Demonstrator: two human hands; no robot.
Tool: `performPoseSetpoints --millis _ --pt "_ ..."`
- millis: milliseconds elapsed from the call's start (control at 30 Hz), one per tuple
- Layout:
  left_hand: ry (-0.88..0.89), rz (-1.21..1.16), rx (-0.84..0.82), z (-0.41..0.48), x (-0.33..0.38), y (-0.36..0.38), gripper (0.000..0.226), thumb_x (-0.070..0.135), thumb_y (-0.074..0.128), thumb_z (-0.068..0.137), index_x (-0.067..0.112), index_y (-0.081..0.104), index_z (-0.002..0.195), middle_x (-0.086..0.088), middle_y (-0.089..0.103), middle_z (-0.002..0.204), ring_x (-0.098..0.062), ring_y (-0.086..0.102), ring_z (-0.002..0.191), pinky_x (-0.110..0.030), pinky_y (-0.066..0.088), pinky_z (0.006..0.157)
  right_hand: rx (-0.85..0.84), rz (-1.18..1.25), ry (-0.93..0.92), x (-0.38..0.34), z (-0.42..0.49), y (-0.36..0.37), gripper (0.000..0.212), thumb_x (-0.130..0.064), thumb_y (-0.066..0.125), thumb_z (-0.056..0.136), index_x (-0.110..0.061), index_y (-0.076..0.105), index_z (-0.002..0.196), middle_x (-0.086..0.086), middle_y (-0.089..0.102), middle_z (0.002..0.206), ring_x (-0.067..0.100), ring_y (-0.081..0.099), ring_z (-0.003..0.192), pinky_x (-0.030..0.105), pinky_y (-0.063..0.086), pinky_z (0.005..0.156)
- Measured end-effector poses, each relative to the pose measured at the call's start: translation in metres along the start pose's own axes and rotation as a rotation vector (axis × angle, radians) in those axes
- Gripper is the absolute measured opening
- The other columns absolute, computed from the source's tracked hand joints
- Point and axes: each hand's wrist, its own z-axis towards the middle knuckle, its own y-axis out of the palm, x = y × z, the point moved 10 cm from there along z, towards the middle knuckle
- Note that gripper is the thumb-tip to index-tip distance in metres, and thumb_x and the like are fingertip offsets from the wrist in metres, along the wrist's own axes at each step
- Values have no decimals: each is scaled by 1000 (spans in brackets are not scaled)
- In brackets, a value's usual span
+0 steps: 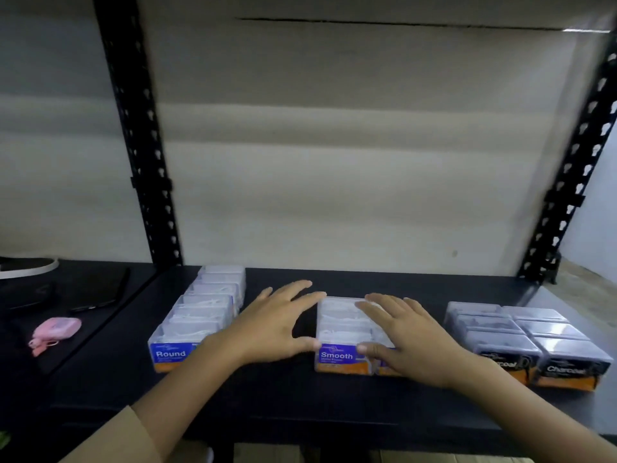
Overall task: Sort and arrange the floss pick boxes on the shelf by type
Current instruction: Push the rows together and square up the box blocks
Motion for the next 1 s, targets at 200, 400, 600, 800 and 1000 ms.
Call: performPoseSetpoints --millis 200,400,600,800,1000 --pt "-97 -111 141 -59 -70 -49 64 48 63 81 46 33 138 23 32 145 2 32 133 -22 30 108 120 169 -187 -83 27 -9 51 -47 39 94 -27 35 141 -8 36 148 11 32 136 19 21 108" --pt "-231 -51 56 -105 -132 -48 99 89 46 53 41 35 139 18 35 144 1 33 132 -22 28 112 102 318 -287 -157 79 9 41 -27 44 96 -21 42 136 -1 45 140 18 43 127 34 38 105" --pt "-213 1 40 -117 -146 -33 78 51 62 81 36 21 146 15 17 155 -2 18 141 -21 16 116 86 410 -228 -193 126 14 41 -16 40 95 -14 42 136 6 45 140 25 44 125 39 39 103" --pt "-89 92 -34 -112 -131 -17 71 46 50 91 43 5 146 22 5 155 9 -5 132 -25 -3 113 24 308 -177 -202 162 21 43 -17 36 96 -10 39 138 11 45 141 27 41 129 41 35 106" --pt "-85 106 1 -116 -135 -20 59 40 40 96 41 9 146 16 10 158 6 -2 139 -18 -11 107 -123 262 -194 -210 170 35 44 -28 27 101 -18 32 143 9 28 154 24 24 141 43 22 115"
